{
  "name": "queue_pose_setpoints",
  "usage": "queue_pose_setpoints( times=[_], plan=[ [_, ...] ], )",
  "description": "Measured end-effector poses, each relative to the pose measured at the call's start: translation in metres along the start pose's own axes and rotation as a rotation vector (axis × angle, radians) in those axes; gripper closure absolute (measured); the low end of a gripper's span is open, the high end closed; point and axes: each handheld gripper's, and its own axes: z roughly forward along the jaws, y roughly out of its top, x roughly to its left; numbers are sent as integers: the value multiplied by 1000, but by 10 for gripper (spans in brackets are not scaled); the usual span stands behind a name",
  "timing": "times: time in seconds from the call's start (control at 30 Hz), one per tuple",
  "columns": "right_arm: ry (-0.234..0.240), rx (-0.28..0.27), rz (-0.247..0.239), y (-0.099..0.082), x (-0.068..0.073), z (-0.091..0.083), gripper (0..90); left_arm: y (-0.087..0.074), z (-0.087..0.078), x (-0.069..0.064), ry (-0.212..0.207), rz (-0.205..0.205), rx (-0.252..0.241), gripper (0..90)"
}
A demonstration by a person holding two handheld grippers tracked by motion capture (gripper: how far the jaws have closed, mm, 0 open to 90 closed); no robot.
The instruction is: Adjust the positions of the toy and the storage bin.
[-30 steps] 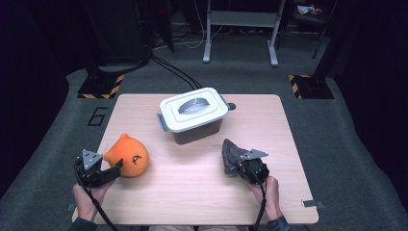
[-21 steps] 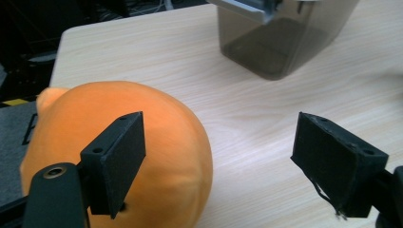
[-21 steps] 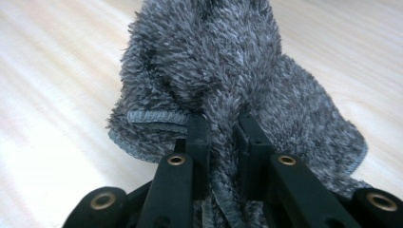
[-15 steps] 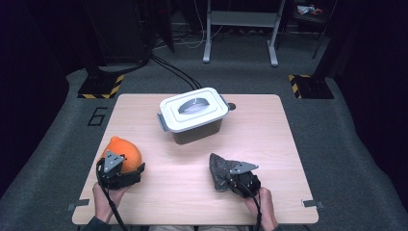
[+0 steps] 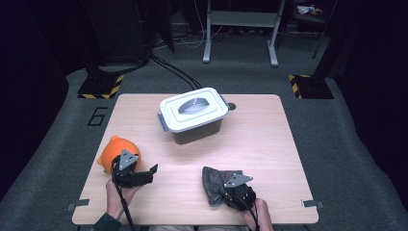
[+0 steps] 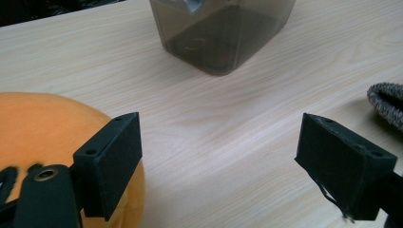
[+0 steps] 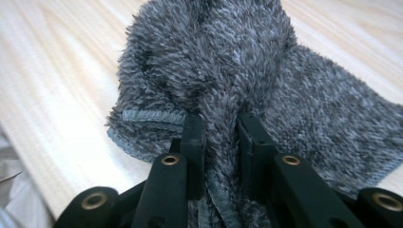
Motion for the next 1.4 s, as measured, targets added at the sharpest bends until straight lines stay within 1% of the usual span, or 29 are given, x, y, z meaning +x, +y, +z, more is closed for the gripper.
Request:
queue_pose_setpoints(
  times=[0.03, 0.07, 0.1, 0.2, 0.3, 0.4, 0.47, 0.5, 0.53, 0.6, 0.63, 0.67, 0.7, 0.73, 0.77, 0.8, 0.83, 0.87, 0.9, 0.93, 1.0, 1.03, 1.07, 1.1, 1.17, 1.23, 1.27, 1.3, 1.4],
  plan=[
    [12, -2, 11, -2, 1, 0, 741, 1, 2, -1, -3, 1, -2, 151],
    [15, -3, -5, -3, 0, 1, 738, 2, 3, -2, -10, 5, 3, 147],
    [22, -10, 13, -5, 1, 2, 728, 3, 5, -3, -10, 8, 4, 146],
    [39, -10, 1, -6, -1, 3, 678, 5, 10, -4, -21, 14, 9, 139],
    [51, -18, -10, -5, -1, 0, 535, 8, 16, -5, -33, 10, 11, 133],
    [70, -37, 0, -3, -4, -6, 387, 11, 20, -6, -49, 13, 18, 127],
    [92, -63, 18, -3, -7, -12, 334, 14, 22, -7, -56, 17, 24, 125],
    [86, -71, 15, -3, -10, -14, 275, 15, 24, -7, -55, 16, 22, 125],
    [81, -77, 32, -3, -11, -17, 236, 16, 25, -7, -57, 18, 22, 124],
    [68, -99, 43, -3, -18, -21, 199, 18, 26, -6, -59, 27, 25, 124],
    [68, -99, 43, -3, -18, -21, 199, 18, 26, -6, -59, 27, 25, 124],
    [47, -115, 72, -5, -25, -25, 150, 19, 27, -6, -59, 27, 27, 123],
    [47, -115, 72, -5, -25, -25, 150, 21, 28, -6, -62, 23, 30, 123],
    [30, -125, 90, -7, -35, -28, 130, 23, 29, -4, -63, 25, 30, 123],
    [30, -125, 90, -7, -35, -28, 130, 23, 29, -4, -63, 25, 30, 123],
    [5, -139, 122, -11, -46, -30, 109, 26, 30, -3, -58, 18, 25, 123],
    [-4, -138, 133, -13, -51, -31, 92, 29, 31, -1, -63, 17, 26, 123],
    [-26, -145, 158, -16, -58, -32, 82, 30, 32, -1, -59, 8, 22, 123],
    [-43, -153, 166, -18, -63, -32, 80, 32, 34, 0, -55, 8, 21, 123],
    [-68, -147, 188, -21, -72, -33, 64, 34, 35, 1, -55, 7, 23, 123],
    [-96, -155, 224, -27, -83, -33, 57, 36, 36, 1, -53, 2, 22, 123],
    [-134, -146, 242, -31, -91, -33, 52, 40, 39, 1, -43, 3, 30, 123],
    [-149, -146, 251, -33, -95, -32, 50, 42, 41, 1, -43, 4, 26, 123],
    [-164, -146, 274, -36, -100, -32, 46, 45, 43, 1, -36, 8, 24, 123],
    [-193, -144, 291, -41, -109, -33, 42, 48, 45, 2, -38, 12, 24, 122],
    [-215, -147, 309, -46, -118, -32, 39, 57, 50, 4, -33, 12, 20, 122],
    [-230, -144, 312, -48, -123, -32, 40, 57, 50, 4, -33, 12, 20, 121],
    [-239, -143, 328, -49, -126, -32, 42, 64, 53, 5, -34, 9, 21, 121],
    [-247, -140, 335, -52, -134, -31, 41, 72, 58, 6, -26, 14, 15, 122]
  ],
)
